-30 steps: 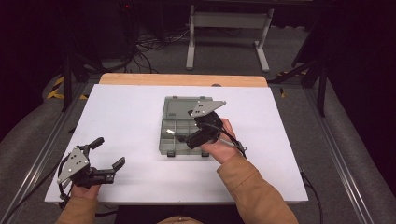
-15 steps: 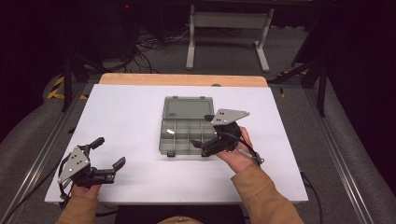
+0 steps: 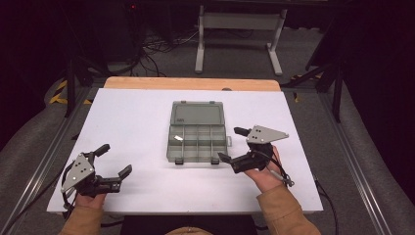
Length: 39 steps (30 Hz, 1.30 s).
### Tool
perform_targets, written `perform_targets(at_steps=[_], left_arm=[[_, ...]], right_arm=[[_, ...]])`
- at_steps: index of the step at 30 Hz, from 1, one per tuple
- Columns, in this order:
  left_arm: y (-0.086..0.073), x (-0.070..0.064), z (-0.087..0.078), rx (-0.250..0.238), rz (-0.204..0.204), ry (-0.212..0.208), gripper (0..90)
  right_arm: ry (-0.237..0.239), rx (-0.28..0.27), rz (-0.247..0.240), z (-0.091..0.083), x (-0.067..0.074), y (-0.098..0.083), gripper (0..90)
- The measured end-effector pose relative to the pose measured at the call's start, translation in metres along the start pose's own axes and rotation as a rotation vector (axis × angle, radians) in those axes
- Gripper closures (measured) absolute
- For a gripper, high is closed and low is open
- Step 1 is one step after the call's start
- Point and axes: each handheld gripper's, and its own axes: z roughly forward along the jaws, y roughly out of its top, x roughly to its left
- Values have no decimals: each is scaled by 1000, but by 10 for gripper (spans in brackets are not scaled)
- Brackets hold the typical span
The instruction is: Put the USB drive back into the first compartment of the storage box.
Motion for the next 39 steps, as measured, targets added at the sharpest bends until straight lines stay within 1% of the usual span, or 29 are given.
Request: perform_targets(at_steps=[2, 3, 4, 9, 14, 26, 28, 31, 35, 37, 39], left_arm=[[0, 0, 0, 0, 0, 0, 10], [0, 0, 0, -1, 0, -1, 10], [0, 0, 0, -1, -1, -2, 10], [0, 0, 0, -7, -8, -3, 8], [0, 0, 0, -8, -10, -4, 8], [-1, 0, 0, -12, -12, -8, 7], [-1, 0, 0, -12, -13, -8, 6], [-2, 1, 0, -13, -14, -9, 5], [-2, 2, 0, -16, -20, -8, 4], [-2, 2, 0, -17, -20, -8, 3], [-3, 2, 0, -17, -22, -11, 3]], right_arm=[[-5, -7, 5, -2, -1, -3, 22], [-17, -23, 8, -7, -2, -9, 21], [-21, -31, 9, -9, -2, -12, 21], [-47, -54, 0, -16, 0, -24, 22], [-56, -63, 21, -20, 0, -41, 22], [-67, -86, 43, -23, -1, -71, 12], [-72, -91, 40, -23, -1, -75, 12], [-79, -83, 32, -22, -1, -79, 12], [-82, -90, 48, -21, 1, -88, 12], [-78, -87, 57, -21, 2, -92, 12], [-73, -74, 62, -20, 3, -96, 12]])
